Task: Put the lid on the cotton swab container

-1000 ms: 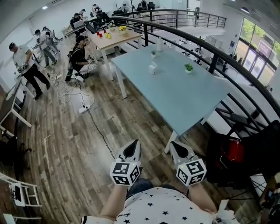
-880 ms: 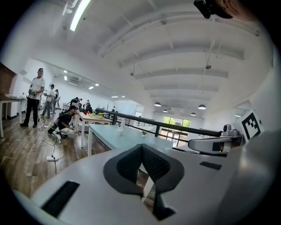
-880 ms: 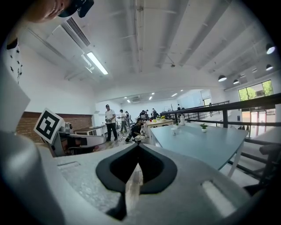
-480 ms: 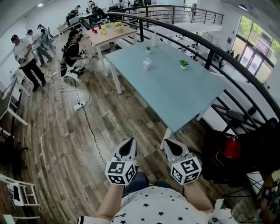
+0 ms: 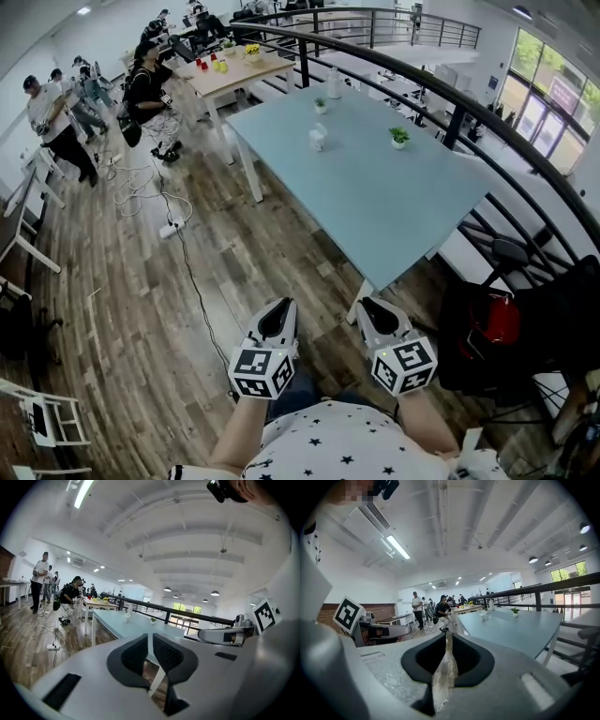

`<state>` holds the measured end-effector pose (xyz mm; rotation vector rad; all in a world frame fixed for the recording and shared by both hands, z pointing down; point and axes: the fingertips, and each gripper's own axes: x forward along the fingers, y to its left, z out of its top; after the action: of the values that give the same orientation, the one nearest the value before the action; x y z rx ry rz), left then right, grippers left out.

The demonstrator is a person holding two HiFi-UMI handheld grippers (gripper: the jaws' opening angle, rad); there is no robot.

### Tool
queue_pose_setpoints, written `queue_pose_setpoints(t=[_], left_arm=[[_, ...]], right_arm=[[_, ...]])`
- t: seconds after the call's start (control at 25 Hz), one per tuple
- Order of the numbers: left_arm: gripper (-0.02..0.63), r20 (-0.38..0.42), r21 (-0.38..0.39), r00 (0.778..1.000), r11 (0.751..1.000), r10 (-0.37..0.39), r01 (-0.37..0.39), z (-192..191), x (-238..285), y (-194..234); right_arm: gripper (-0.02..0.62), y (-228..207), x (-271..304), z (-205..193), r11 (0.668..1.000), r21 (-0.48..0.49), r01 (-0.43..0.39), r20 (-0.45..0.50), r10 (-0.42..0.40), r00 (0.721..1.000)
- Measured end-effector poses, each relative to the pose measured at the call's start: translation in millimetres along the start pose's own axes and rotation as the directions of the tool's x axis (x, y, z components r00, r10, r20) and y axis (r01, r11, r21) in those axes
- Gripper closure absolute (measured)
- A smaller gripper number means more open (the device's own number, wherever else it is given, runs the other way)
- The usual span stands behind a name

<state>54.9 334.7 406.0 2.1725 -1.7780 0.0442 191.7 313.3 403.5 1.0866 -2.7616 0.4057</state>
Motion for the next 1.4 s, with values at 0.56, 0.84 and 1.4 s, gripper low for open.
queue_pose_setpoints(t=[0.56,0.84,1.4], left_arm=[[0.4,-0.011,0.024,0.998,0.998,-0.058,0.058,27.7,80.8,71.8],[0.377,-0.015,0.029,0.995,0.995,-0.1,0.1,69.2,139.7,124.3],[0.377,-0.013,0.051,0.988,0.986,-0.156,0.157,132.7,253.1,222.8]], right_arm=[[0.394,-29.9,109.8,25.5,1.0,-0.012,0.008,0.0,-0.008,1.0],[0.345,-48.1,188.1,66.5,0.999,-0.011,0.039,0.012,-0.039,0.999],[0.334,-84.5,326.8,120.6,0.994,0.023,0.103,0.062,-0.104,0.993]])
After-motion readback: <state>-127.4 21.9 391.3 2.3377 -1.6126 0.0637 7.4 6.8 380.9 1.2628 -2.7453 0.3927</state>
